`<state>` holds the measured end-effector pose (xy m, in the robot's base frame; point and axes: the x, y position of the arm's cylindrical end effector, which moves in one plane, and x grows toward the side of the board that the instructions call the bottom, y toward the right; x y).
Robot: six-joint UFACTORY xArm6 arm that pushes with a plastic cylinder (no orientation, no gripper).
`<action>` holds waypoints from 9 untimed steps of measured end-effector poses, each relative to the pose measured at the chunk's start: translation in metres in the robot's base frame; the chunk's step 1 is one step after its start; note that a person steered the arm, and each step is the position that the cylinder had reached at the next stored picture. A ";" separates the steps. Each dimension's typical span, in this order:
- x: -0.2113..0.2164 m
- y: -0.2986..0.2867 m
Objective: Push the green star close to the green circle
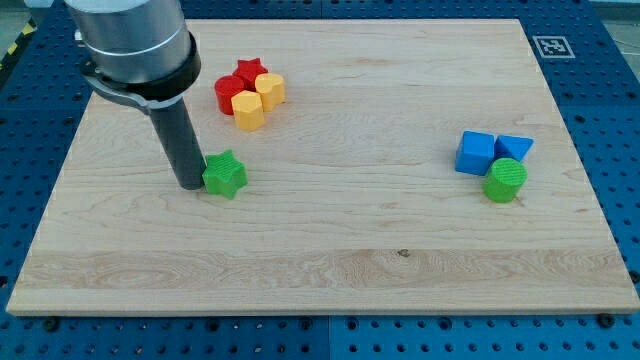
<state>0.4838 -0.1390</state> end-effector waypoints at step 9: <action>0.004 0.076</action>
<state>0.4875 -0.0627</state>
